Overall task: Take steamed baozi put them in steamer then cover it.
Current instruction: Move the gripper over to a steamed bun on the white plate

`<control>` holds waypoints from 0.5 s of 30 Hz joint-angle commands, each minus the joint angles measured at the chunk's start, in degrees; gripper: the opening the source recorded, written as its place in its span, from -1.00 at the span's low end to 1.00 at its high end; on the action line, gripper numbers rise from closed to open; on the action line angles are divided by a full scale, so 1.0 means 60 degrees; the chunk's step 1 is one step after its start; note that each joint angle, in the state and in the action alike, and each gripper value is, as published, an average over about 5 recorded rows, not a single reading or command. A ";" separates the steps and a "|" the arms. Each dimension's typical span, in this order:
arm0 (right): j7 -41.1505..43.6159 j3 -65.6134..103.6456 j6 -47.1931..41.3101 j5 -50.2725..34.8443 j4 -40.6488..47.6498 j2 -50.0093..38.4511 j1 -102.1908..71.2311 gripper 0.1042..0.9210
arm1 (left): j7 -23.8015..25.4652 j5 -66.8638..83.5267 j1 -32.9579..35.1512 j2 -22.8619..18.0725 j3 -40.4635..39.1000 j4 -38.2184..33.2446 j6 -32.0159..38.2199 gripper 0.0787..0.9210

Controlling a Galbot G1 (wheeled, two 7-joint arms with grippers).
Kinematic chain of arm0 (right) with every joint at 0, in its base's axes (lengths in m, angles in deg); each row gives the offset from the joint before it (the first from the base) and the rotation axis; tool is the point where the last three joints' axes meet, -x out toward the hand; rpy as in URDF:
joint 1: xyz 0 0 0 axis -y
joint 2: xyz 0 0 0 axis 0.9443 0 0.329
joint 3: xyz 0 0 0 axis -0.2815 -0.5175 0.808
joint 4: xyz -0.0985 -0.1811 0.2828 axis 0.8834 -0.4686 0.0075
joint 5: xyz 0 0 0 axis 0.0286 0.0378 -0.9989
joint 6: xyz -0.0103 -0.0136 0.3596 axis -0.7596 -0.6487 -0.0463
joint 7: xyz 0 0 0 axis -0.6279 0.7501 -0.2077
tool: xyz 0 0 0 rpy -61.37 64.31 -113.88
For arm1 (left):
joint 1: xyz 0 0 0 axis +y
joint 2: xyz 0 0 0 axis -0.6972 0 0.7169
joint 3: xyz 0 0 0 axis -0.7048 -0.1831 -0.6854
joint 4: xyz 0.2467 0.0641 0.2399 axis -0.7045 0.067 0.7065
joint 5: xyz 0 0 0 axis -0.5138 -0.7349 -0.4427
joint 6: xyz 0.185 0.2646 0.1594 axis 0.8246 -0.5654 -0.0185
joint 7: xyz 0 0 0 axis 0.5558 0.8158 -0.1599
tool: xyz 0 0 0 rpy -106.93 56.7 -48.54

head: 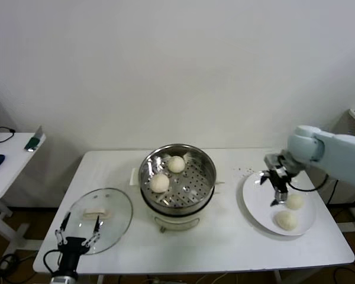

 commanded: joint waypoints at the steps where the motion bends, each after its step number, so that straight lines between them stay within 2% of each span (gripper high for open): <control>1: 0.0154 0.2167 0.0301 0.1942 0.0675 -0.1128 -0.2959 0.76 | -0.0022 -0.0251 0.0014 -0.0131 0.0012 0.0071 -0.0005 0.77; 8: 0.0182 0.2626 0.0525 0.2319 0.1431 -0.0714 -0.3617 0.76 | -0.0040 -0.0407 -0.0012 -0.0256 0.0015 0.0128 -0.0004 0.77; 15: 0.0184 0.2651 0.0547 0.2266 0.1580 -0.0295 -0.3723 0.76 | -0.0053 -0.0465 0.0000 -0.0301 0.0025 0.0230 0.0027 0.77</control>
